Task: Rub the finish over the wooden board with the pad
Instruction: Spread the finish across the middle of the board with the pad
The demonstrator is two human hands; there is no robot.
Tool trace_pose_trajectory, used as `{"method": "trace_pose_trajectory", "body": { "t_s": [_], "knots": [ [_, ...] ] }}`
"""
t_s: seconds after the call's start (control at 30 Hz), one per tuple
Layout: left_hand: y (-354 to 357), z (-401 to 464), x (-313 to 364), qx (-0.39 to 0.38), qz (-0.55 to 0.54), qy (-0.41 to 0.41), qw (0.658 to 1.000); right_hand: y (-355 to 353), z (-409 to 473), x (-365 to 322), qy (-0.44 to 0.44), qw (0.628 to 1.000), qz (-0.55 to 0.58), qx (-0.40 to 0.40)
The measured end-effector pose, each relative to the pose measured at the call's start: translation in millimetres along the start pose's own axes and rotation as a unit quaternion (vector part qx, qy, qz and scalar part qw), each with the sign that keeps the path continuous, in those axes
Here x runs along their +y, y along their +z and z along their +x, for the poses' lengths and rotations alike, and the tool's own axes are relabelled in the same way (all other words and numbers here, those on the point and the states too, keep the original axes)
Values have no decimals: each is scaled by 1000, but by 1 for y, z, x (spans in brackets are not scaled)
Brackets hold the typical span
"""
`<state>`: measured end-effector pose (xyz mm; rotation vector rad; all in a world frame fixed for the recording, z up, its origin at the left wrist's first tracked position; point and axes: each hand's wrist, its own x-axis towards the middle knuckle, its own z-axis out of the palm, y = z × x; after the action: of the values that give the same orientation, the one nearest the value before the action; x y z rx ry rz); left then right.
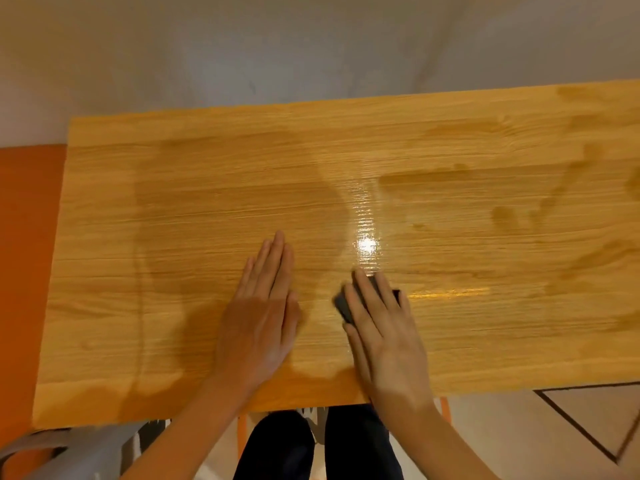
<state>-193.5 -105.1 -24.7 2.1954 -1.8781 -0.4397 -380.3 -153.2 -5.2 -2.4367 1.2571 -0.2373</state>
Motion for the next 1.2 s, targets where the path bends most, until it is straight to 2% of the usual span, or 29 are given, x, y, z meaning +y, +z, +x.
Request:
{"method": "trace_pose_trajectory", "body": {
  "t_s": [0.17, 0.27, 0.4, 0.5, 0.53, 0.63, 0.7, 0.73, 0.77, 0.87, 0.93, 1.1, 1.2],
  "knots": [
    [-1, 3, -1, 2, -9, -3, 1000, -10, 77, 8, -25, 999, 2, -28],
    [-1, 3, 0, 6, -4, -3, 1000, -22, 82, 39, -14, 1000, -8, -9],
    [-1, 0, 2, 8, 3, -1, 1000, -47, 60, 93, 95, 994, 7, 62],
    [-3, 2, 3, 8, 2, -5, 1000, -37, 70, 70, 175, 978, 16, 116],
    [-4, 3, 3, 7, 1, -7, 1000, -29, 75, 51, 166, 980, 6, 111],
    [-6, 4, 5, -4, 6, -14, 1000, 3, 76, -1, 24, 998, -58, 17],
    [-6, 4, 6, -11, 12, -18, 1000, 0, 72, 7, -40, 998, -37, -21],
    [-6, 4, 6, -14, 17, -19, 1000, -7, 72, 23, -47, 999, -21, -10],
    [-7, 4, 6, -16, 21, -18, 999, -16, 71, 42, -30, 999, -14, 10],
    [-8, 4, 6, -24, 23, -17, 999, -44, 69, 94, 100, 992, -3, 74],
    [-11, 4, 5, -25, 7, -21, 999, -48, 71, 103, 148, 984, 4, 98],
    [-19, 54, 6, 44, -27, -58, 997, -46, 70, 97, 150, 984, -6, 100],
    [-13, 89, 11, 56, -38, -92, 993, -47, 69, 100, 154, 983, -6, 101]
  ]
}}
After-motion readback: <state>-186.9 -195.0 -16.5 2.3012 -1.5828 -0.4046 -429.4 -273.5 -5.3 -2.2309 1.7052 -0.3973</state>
